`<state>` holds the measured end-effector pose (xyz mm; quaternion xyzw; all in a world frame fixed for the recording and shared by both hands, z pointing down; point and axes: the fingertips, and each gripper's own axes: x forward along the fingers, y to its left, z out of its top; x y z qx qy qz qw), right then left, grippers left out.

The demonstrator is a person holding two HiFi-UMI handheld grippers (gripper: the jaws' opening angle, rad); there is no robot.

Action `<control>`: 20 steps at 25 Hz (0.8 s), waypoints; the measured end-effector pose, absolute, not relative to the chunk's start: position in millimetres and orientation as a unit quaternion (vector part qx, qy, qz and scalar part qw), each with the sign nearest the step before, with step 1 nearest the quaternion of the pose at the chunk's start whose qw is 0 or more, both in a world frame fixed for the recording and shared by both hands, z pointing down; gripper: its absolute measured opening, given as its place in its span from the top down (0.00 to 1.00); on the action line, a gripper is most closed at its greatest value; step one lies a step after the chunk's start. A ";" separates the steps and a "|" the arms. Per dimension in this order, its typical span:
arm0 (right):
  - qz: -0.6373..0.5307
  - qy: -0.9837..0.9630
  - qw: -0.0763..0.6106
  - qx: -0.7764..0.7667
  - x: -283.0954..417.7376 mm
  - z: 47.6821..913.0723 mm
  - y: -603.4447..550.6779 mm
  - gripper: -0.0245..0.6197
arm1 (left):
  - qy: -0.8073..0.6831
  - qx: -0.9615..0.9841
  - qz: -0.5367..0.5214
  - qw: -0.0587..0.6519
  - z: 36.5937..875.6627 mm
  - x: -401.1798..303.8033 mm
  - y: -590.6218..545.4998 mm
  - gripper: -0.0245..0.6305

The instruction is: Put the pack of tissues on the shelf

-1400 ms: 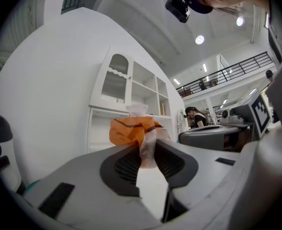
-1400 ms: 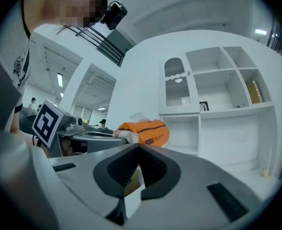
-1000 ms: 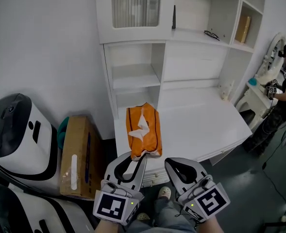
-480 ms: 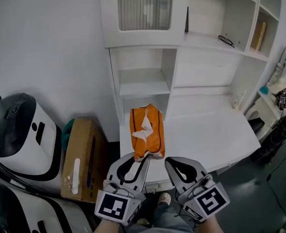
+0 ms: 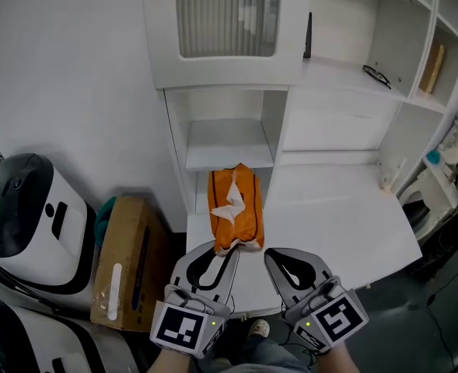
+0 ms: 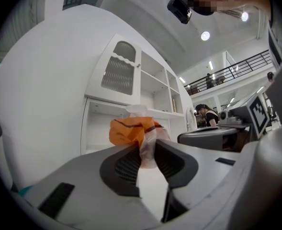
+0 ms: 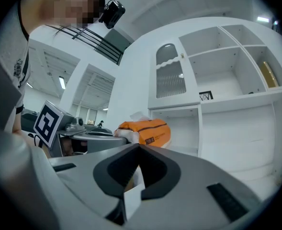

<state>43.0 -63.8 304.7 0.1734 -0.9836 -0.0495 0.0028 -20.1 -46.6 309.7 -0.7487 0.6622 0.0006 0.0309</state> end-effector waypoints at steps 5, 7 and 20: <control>-0.052 -0.986 0.003 0.160 41.2 303.3 -90.7 0.94 | 0.669 -0.742 0.009 0.041 306.2 -21.3 -72.9 0.80; -0.054 -0.987 0.002 0.154 41.9 302.2 -100.7 0.94 | 0.672 -0.740 0.011 0.041 304.8 -19.8 -83.1 0.80; -0.050 -0.991 -0.012 0.121 51.9 305.8 -151.5 0.94 | 0.694 -0.718 0.007 0.048 305.9 -6.9 -129.5 0.80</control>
